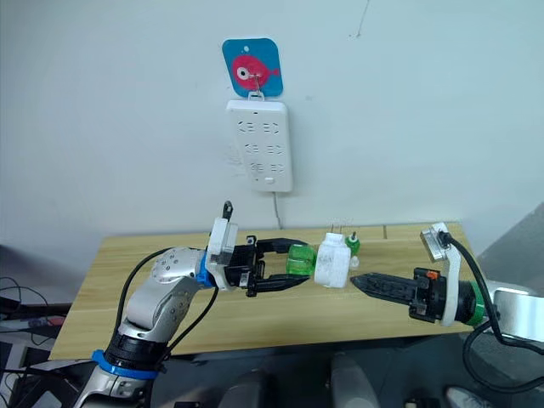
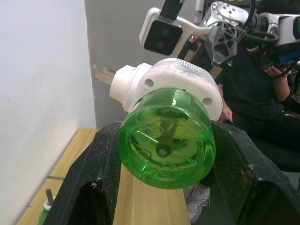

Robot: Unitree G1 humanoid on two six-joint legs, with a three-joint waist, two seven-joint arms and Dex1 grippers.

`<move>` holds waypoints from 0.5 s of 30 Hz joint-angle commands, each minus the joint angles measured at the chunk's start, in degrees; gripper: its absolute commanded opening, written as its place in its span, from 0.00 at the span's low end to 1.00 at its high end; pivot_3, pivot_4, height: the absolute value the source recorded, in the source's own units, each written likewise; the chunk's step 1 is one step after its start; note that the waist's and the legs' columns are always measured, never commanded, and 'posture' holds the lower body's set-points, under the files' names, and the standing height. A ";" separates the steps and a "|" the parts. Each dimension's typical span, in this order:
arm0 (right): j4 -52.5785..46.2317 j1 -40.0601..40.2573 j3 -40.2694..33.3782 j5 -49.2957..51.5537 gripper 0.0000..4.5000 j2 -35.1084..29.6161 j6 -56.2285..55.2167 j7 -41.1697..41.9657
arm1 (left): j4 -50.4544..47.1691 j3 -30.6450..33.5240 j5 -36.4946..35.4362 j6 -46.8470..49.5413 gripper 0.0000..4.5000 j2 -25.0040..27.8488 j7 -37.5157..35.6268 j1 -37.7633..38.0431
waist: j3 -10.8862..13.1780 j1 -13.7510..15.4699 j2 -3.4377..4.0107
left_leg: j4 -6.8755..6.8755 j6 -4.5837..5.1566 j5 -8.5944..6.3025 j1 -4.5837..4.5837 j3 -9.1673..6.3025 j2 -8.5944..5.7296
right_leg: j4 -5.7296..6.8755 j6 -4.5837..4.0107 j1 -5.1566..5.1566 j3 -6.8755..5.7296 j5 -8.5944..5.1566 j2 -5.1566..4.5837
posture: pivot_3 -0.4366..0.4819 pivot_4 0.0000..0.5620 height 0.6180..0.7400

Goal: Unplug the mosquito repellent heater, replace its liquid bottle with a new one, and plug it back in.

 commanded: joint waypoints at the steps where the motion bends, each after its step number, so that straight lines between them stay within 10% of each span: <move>1: -0.85 -1.97 0.93 1.45 1.00 2.15 -1.66 0.21 | -3.72 0.43 -2.89 2.04 0.54 0.00 0.62 -0.67 | 0.00 -0.03 0.00 | 0.00 0.00 0.00 0.00 0.02 0.03 | 0.00 0.01 0.00 -0.01 -0.01 0.05 | 0.29 0.25 0.94; 15: -2.57 -7.98 4.20 1.49 1.00 8.26 -3.09 -0.78 | -5.74 -0.06 -3.72 4.78 0.54 -0.26 1.87 -0.36 | -0.12 -0.01 0.04 | 0.00 0.00 0.00 -0.01 0.12 0.09 | -0.02 -0.09 -0.02 0.00 0.06 0.13 | 0.29 0.24 0.94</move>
